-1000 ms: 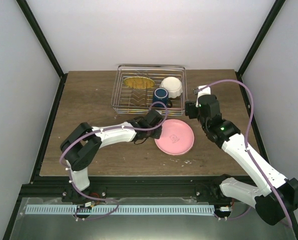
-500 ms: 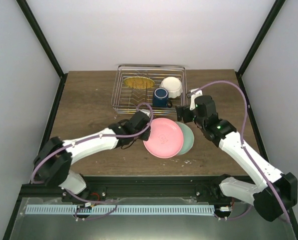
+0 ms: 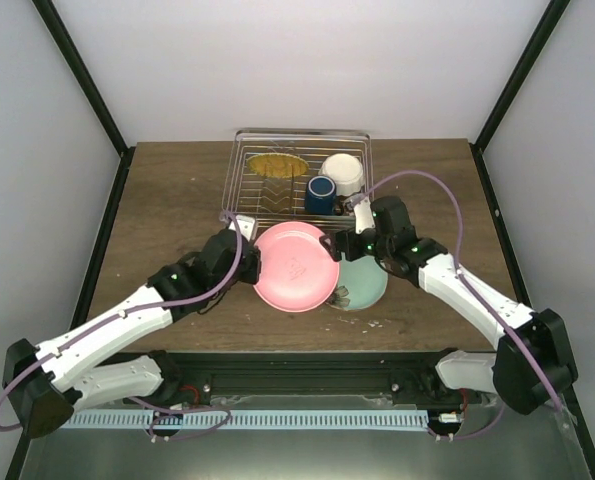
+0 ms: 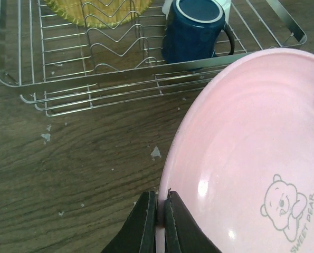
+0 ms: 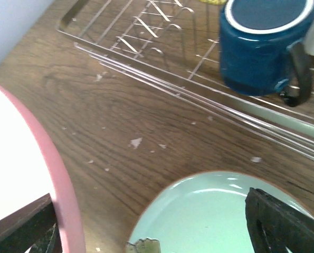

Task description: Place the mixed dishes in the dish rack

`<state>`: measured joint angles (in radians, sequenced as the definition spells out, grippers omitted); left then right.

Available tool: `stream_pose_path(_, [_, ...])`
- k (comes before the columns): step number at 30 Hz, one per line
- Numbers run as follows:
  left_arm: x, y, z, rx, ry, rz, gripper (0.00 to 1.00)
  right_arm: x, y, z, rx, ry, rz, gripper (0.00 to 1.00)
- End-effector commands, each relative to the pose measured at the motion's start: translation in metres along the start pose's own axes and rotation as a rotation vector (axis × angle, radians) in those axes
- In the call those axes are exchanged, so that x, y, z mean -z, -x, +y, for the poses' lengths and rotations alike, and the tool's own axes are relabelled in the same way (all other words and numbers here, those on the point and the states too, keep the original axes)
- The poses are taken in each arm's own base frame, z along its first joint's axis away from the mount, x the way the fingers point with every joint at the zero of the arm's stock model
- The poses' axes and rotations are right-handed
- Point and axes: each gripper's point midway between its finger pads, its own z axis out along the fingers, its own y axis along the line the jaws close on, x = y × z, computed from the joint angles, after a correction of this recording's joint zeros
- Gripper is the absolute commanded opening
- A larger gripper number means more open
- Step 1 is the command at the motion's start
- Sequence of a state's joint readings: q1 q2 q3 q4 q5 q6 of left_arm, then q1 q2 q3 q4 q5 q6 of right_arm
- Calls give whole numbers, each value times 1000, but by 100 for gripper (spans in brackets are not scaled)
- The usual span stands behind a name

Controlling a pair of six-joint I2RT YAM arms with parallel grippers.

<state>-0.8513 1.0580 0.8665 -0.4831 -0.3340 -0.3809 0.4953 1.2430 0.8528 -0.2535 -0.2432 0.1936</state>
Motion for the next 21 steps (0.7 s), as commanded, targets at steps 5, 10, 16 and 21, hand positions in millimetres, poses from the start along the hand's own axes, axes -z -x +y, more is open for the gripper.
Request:
stream_pose_path(5, [9, 11, 3, 18, -21, -78, 1, -2, -9, 61, 18, 379, 48, 76])
stream_pose_path(10, [12, 13, 6, 30, -35, -104, 2, -2, -24, 84, 8, 563, 111, 62])
stream_pose_path(16, [14, 12, 13, 44, -29, -107, 4, 2, -26, 92, 25, 620, 123, 30])
stream_pose_path(21, [10, 10, 15, 46, -19, -95, 22, 4, -18, 91, 48, 594, 111, 8])
